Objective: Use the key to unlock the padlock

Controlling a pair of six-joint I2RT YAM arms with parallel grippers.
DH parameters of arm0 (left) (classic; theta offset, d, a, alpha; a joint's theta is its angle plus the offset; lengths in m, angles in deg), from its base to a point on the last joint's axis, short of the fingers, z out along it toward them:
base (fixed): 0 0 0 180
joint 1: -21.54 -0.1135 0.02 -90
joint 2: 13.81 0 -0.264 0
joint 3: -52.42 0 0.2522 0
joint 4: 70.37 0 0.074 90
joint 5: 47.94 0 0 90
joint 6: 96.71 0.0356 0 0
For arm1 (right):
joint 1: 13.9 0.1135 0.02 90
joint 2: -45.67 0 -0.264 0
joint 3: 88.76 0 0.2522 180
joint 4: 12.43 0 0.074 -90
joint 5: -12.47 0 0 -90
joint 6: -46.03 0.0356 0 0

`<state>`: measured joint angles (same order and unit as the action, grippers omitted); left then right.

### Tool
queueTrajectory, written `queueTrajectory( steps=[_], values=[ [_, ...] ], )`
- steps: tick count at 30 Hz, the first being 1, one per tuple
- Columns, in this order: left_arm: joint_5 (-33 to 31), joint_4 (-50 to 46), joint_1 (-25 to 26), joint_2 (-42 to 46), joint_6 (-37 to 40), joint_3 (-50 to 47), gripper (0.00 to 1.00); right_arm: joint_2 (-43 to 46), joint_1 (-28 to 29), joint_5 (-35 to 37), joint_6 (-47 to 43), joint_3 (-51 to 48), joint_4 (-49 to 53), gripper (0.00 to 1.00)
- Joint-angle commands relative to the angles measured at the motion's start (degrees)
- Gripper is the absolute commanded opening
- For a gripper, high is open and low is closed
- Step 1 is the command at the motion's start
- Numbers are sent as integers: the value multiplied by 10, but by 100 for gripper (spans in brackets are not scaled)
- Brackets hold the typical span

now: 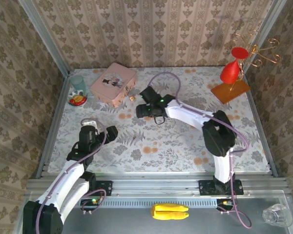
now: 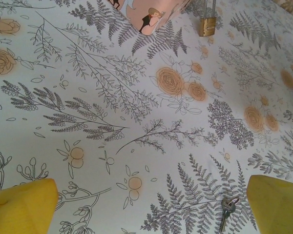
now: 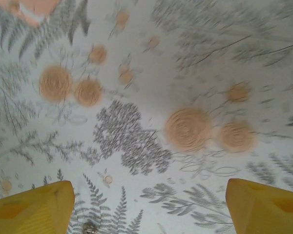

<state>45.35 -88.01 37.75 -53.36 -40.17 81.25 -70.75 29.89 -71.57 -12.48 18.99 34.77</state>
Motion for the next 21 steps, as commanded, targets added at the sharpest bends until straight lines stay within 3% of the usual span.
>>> queueTrajectory(
  steps=[1,9,21],
  values=[
    [-17,26,6,24,-8,-11,100,-36,29,8,-12,42,99,79],
    [-32,21,5,37,-21,-23,100,-71,57,-81,4,48,101,62],
    [-26,31,-8,8,-37,-26,100,-119,64,-101,10,95,122,41]
  ],
)
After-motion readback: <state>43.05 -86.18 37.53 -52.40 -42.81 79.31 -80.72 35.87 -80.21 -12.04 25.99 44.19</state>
